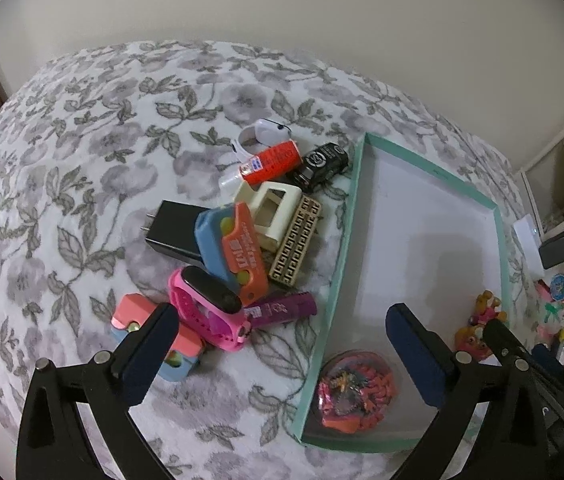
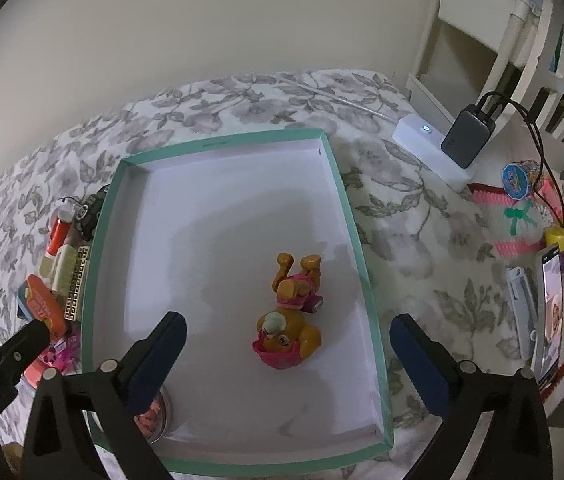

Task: Organize rigid objects
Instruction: 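Withdraw both tools from the tray back toward the toy pile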

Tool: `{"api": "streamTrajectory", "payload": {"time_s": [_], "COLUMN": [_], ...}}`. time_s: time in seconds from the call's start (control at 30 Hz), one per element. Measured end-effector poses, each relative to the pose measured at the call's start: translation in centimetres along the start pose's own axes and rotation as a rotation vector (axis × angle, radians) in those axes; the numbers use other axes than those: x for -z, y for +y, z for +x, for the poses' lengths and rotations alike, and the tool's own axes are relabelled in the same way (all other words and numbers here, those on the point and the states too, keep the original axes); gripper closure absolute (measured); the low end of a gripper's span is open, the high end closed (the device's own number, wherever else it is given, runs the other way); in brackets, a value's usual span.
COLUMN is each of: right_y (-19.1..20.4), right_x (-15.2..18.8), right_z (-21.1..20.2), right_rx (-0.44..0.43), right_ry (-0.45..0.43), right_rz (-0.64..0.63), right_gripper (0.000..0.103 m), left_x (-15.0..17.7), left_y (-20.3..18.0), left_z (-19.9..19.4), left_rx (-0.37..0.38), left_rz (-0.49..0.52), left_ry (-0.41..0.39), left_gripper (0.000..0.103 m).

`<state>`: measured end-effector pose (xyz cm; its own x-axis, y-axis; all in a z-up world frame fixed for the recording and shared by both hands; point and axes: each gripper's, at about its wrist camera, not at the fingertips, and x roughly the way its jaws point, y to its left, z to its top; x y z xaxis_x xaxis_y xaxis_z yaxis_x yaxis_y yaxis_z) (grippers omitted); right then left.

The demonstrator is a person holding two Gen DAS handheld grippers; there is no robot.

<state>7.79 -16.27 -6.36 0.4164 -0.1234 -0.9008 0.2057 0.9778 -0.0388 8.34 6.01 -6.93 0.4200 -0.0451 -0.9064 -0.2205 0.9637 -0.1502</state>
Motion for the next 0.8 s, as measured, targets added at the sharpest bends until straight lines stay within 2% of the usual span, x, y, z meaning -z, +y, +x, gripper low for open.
{"api": "streamTrajectory", "payload": {"time_s": [0.2, 0.4, 0.53, 0.7, 0.8], "right_y": [0.1, 0.2, 1.2, 2.7, 3.9], "right_x": [0.0, 0.0, 0.0, 0.2, 0.3], "right_z": [-0.2, -0.5, -1.1, -1.2, -1.8], "right_rx": [0.015, -0.019, -0.035, -0.075, -0.137], "right_ry": [-0.018, -0.042, -0.078, -0.068, -0.078], "right_rz": [-0.007, 0.006, -0.033, -0.065, -0.072], "right_gripper": [0.0, 0.0, 0.0, 0.0, 0.0], "left_x": [-0.2, -0.6, -0.9, -1.3, -1.6], "left_y": [0.6, 1.7, 2.6, 3.8, 5.0], "left_z": [-0.4, -0.9, -1.5, -2.3, -3.2], "left_rx": [0.001, 0.018, 0.031, 0.027, 0.0], "left_rz": [-0.026, -0.068, -0.096, -0.11, -0.113], "left_ry": [-0.042, -0.062, -0.078, -0.088, -0.108], "left_gripper": [0.0, 0.0, 0.0, 0.0, 0.0]}}
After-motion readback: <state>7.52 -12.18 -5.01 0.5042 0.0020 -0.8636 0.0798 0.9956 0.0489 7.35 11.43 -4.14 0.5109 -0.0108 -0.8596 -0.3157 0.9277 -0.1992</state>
